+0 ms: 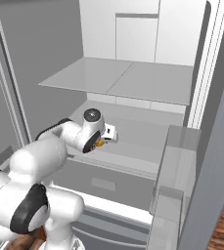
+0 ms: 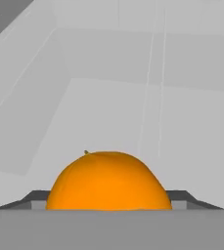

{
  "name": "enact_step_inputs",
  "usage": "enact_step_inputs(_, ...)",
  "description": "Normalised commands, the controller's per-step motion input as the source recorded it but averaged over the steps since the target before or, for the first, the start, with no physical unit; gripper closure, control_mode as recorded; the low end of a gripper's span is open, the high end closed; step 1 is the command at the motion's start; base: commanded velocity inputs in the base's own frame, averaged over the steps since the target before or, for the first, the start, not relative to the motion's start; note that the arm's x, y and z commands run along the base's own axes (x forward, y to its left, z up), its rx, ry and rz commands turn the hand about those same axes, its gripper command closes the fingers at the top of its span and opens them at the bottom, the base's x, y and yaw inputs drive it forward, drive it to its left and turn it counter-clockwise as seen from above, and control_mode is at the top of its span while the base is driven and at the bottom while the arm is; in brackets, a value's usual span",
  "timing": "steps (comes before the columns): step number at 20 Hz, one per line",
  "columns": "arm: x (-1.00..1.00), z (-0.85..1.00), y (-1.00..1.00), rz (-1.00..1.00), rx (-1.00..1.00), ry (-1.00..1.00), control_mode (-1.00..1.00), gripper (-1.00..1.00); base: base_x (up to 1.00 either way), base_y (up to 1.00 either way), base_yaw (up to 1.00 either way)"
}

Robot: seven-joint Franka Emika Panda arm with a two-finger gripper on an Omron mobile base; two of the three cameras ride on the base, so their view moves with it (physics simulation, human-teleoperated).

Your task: Retrieve the peach and orange from the fridge and place them into the bowl on the dining table.

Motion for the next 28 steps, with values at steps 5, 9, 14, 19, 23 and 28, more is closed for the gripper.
enact_step_inputs(5,-1.00,1.00,0.00,0.20,-0.03,-0.13,-1.00,1.00,0.00,0.00,0.00)
enact_step_inputs(9,-1.00,1.00,0.00,0.11,-0.02,-0.01,-1.00,1.00,0.00,0.00,0.00)
enact_step_inputs(14,-1.00,1.00,0.00,0.02,-0.04,0.00,-1.00,1.00,0.00,0.00,0.00)
enact_step_inputs(19,-1.00,1.00,0.00,0.01,-0.06,0.00,-1.00,1.00,0.00,0.00,0.00)
enact_step_inputs(23,-0.92,1.00,0.00,0.02,-0.04,0.00,-1.00,1.00,0.00,0.00,0.00)
enact_step_inputs(28,-0.78,1.00,0.00,0.02,-0.06,0.00,-1.00,1.00,0.00,0.00,0.00)
